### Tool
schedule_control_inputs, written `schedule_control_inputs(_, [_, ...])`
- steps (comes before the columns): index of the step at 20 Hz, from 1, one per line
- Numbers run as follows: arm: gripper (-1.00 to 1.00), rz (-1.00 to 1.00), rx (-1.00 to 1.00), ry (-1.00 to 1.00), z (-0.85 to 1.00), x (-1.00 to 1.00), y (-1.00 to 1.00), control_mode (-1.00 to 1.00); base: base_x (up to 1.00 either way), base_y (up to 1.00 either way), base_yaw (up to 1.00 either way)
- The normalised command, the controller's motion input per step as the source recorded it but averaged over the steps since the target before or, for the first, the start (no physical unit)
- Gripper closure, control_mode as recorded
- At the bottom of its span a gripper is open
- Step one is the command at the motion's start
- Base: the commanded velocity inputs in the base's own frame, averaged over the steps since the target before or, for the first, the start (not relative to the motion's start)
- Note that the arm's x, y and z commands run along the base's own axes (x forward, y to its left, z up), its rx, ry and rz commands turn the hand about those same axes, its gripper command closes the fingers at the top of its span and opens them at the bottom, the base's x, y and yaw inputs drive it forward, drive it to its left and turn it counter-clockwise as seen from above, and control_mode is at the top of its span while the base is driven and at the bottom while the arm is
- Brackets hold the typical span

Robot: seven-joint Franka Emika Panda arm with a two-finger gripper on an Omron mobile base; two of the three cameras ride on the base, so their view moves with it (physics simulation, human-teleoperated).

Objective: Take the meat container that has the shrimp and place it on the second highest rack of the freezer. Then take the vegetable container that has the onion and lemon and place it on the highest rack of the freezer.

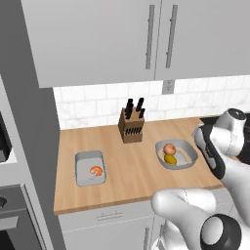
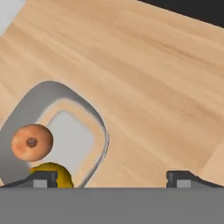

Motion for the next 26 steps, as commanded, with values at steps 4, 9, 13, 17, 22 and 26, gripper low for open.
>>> schedule_control_inputs(4, [-1.0, -0.03, 0.29, 0.29, -0.09, 0.49, -0.02, -1.0, 0.0, 0.0, 0.0])
schedule_control_inputs(9, [-1.0, 0.04, -0.01, 0.35, -0.37, 0.19, 0.12, -1.0, 0.0, 0.0, 0.0])
schedule_control_inputs(13, [-1.0, 0.05, -0.08, 0.06, -0.94, -0.54, 0.11, -1.0, 0.0, 0.0, 0.0])
schedule_control_inputs(17, [-1.0, 0.02, -0.01, -0.01, -0.49, -0.11, 0.01, -1.0, 0.0, 0.0, 0.0])
schedule_control_inputs(22, [-1.0, 0.0, 0.0, -0.09, -0.19, 0.07, 0.0, -1.0, 0.0, 0.0, 0.0])
schedule_control_inputs(26, [-1.0, 0.0, 0.0, -0.06, -0.15, 0.23, 0.0, -1.0, 0.0, 0.0, 0.0])
